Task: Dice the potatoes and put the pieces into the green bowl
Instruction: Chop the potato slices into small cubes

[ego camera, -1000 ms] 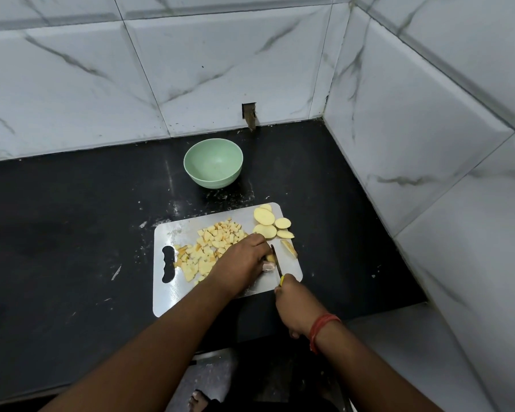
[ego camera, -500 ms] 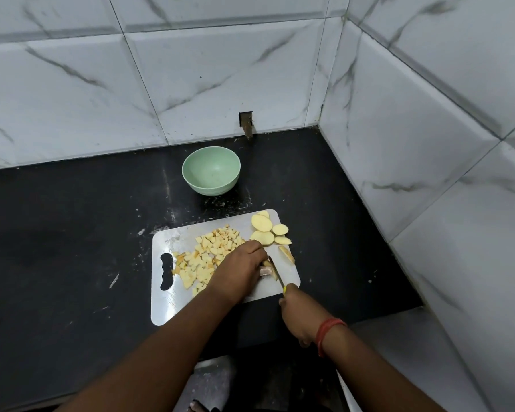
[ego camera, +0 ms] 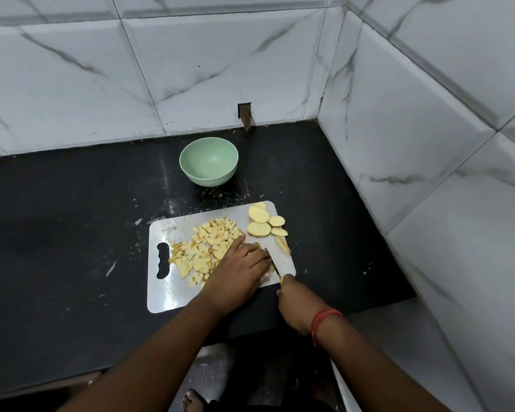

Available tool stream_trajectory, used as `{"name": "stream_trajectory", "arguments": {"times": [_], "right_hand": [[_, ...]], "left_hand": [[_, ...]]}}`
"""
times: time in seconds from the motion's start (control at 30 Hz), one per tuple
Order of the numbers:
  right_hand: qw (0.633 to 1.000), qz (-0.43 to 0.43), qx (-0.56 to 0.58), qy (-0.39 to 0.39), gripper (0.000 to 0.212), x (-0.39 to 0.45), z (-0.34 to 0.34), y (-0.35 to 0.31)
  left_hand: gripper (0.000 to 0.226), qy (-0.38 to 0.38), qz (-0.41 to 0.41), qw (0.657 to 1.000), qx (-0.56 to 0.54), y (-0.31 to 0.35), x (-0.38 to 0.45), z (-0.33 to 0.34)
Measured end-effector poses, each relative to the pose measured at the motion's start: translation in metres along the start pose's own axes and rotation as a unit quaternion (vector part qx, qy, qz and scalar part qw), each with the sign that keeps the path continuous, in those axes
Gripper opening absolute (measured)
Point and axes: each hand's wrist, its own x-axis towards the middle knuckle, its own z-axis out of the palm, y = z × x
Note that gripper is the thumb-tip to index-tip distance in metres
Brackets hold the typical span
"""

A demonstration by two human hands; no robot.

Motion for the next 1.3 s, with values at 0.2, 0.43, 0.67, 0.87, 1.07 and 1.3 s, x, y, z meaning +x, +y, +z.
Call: {"name": "stream_trajectory", "arguments": {"times": [0.2,0.43,0.67,0.87,1.07,1.3], "right_hand": [[1.0,-0.01,-0.016,-0.002,0.026,-0.001,-0.004,0.002],[0.999,-0.019,-0.033,-0.006,0.024,-0.004,-0.004,0.005],[0.998,-0.027,-0.056,-0.003,0.005,-0.015,0.003,0.02],[0.997,-0.016,-0.068,-0.023,0.007,-0.028,0.002,0.031],[0.997,-0.016,-0.071,-0.009,0.011,-0.03,0.006,0.038],[0.999,-0.004,-0.053,0.012,0.007,-0.014,0.001,0.027]], "left_hand": [[0.037,-0.019,0.039,0.997,0.068,0.0,-0.006,-0.002],[0.034,-0.035,0.019,0.994,0.104,0.008,-0.007,-0.001],[0.034,-0.042,-0.006,0.994,0.097,0.015,-0.003,-0.007],[0.031,-0.039,-0.022,0.995,0.087,0.018,-0.002,-0.007],[0.029,-0.027,-0.025,0.996,0.081,0.019,-0.003,-0.008],[0.032,-0.057,-0.01,0.994,0.092,0.011,-0.007,-0.003]]}}
